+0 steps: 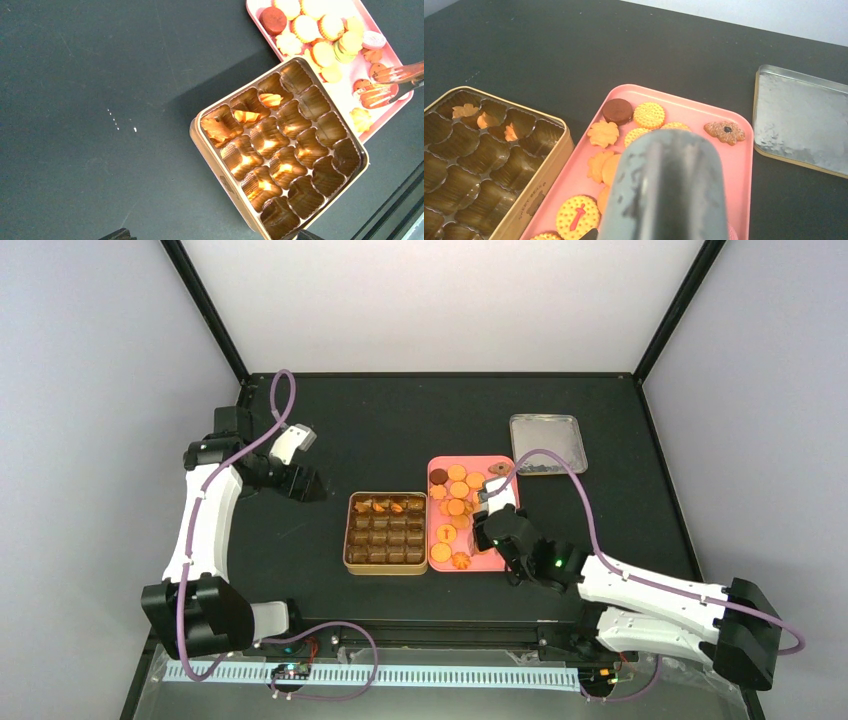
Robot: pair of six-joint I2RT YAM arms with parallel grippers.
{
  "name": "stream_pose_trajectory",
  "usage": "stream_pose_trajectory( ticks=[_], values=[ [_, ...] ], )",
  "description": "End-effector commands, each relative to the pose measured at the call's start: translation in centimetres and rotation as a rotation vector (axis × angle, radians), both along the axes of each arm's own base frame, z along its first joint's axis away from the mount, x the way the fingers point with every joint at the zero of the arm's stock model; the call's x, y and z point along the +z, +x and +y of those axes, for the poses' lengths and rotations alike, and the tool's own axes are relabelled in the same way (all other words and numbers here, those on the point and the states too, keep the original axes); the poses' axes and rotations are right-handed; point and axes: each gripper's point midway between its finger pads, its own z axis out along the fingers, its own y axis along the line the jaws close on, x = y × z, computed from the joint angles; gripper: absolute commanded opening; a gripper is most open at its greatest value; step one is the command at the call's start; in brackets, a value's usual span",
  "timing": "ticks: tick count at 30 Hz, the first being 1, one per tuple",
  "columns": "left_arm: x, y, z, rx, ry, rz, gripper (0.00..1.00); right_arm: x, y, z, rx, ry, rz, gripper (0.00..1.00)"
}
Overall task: Pack the cookies
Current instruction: Pick up the fake cookies from the plate.
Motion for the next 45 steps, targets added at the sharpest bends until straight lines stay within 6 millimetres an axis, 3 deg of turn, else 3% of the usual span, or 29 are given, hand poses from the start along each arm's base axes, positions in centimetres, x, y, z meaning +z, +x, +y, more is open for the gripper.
stream_pose_trajectory(
  ticks=[1, 6, 12, 20, 23, 29, 36, 45],
  values=[
    [1.1, 0.2, -0.1, -0.013, -0.018, -0.019, 0.87, -0.2, 0.1, -0.5, -0.038, -0.007, -0.004, 0.39],
    [1.0, 0.2, -0.1, -0.016, -0.013, -0.019, 0.87, -0.5, 0.3, 0.3, -0.038, -0.022, 0.012, 0.39],
    [1.1, 0.1, 0.0, -0.017, -0.007, -0.022, 0.87, 0.4, 0.5, 0.9, -0.040, 0.044, -0.015, 0.36],
    [1.2, -0.1, 0.1, -0.015, 0.002, -0.024, 0.87, 1.2, 0.9, 0.3, -0.077, 0.038, -0.053, 0.17],
    [1.1, -0.1, 0.1, -0.014, 0.000, -0.018, 0.87, 2.5, 1.1, -0.1, -0.085, 0.033, -0.088, 0.13],
    [1.2, 0.1, 0.1, -0.013, -0.003, -0.022, 0.87, 7.2, 1.4, 0.3, -0.064, 0.067, -0.166, 0.11],
    [0.9, -0.1, 0.1, -0.012, -0.001, -0.016, 0.87, 11.5, 1.9, 3.7, 0.026, 0.137, -0.216, 0.11],
    [1.0, -0.4, 0.1, -0.011, 0.004, -0.026, 0.87, 13.2, 4.2, 11.2, 0.143, 0.128, -0.230, 0.13]
  ],
)
